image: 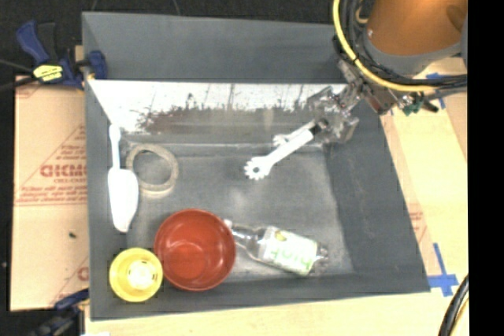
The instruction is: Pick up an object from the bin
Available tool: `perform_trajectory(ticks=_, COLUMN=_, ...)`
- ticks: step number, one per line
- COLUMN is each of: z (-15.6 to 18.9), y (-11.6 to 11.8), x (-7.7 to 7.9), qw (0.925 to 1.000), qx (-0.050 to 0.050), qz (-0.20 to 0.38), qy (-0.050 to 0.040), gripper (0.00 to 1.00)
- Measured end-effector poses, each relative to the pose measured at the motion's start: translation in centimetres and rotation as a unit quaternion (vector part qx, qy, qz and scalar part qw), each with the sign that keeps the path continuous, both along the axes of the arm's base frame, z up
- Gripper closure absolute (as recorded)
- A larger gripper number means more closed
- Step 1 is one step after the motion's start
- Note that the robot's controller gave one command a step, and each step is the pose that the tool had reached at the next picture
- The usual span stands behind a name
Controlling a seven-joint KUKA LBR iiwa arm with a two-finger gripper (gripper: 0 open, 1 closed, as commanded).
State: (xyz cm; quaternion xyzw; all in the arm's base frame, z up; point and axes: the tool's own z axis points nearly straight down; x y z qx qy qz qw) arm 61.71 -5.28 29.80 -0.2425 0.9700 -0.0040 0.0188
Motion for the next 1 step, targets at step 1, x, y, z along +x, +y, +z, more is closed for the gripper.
perform_trajectory(ticks=1, z=-8.49, y=1.59, x=-0.95, qw=0.9969, qx=0.003, qz=-0.079, qy=0.003, gripper=1.0)
